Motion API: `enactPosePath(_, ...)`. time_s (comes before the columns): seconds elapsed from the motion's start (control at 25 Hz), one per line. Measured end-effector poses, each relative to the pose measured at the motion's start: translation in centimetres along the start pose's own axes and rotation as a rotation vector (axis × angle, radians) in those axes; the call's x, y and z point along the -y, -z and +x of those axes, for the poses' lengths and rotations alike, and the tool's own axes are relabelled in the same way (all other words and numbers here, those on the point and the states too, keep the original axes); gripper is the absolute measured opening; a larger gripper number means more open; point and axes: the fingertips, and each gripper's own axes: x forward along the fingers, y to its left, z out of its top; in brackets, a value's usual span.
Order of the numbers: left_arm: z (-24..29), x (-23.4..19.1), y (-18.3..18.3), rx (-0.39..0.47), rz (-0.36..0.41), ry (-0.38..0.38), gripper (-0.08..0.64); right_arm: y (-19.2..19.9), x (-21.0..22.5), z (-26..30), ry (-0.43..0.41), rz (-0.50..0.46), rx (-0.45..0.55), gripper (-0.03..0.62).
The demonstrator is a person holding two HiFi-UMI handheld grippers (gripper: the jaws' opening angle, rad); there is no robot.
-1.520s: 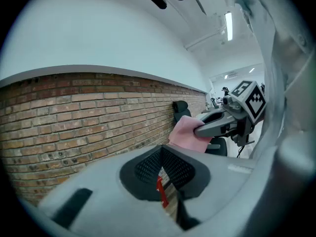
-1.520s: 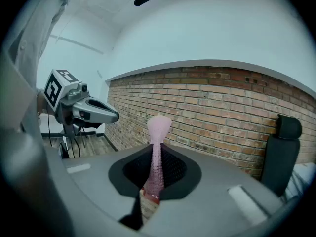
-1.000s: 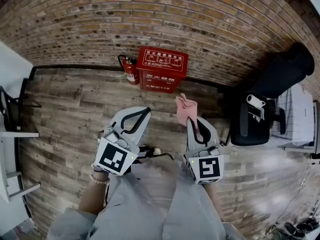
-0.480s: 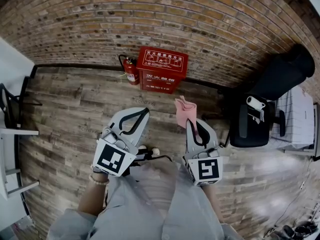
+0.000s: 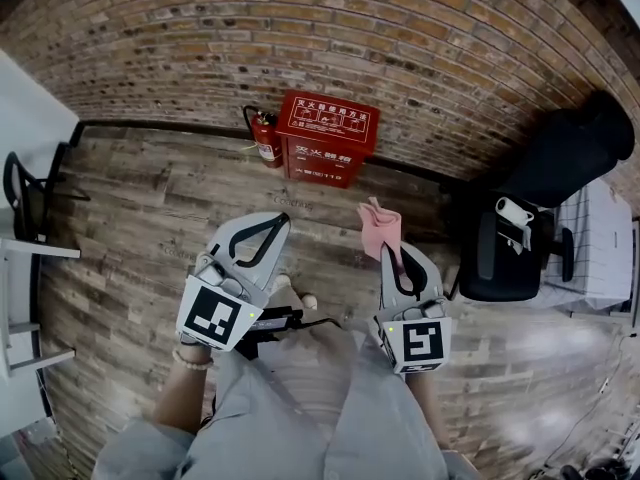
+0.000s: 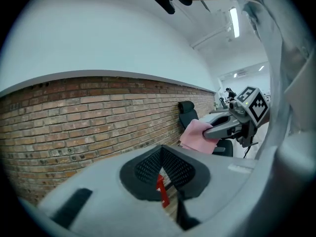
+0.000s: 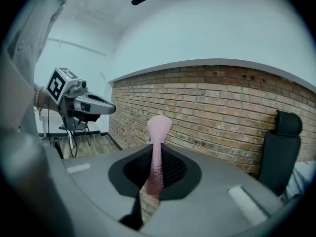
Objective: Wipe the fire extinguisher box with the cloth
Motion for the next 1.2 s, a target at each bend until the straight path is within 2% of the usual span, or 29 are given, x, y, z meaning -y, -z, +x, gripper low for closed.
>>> enactPosePath(0.2,0.5,-1.0,0.4,-0.001,-0.024,-0.028,-0.005,0.5,0.5,0.6,0.004,-0.026,-0.008,0.028)
enactPosePath(0.4,2.7,-2.8,0.7,0.019,-0.059,-0.016,-0.005,0.2,1.0,3.0,0.008,-0.007,-0.012,0.028)
enactPosePath(1.04,13.6,-17.2,1.4,0.0,0.044,0.114,-0.005,-5.1,5.4,20.9,0.081,0.024,-0.027,0.028)
enactPosePath(1.2,14.8,-19.5,1.8,-0.002,0.032,0.129,-0.005,-5.0,5.5,23.3,0.091,0.026,-0.063,0.028)
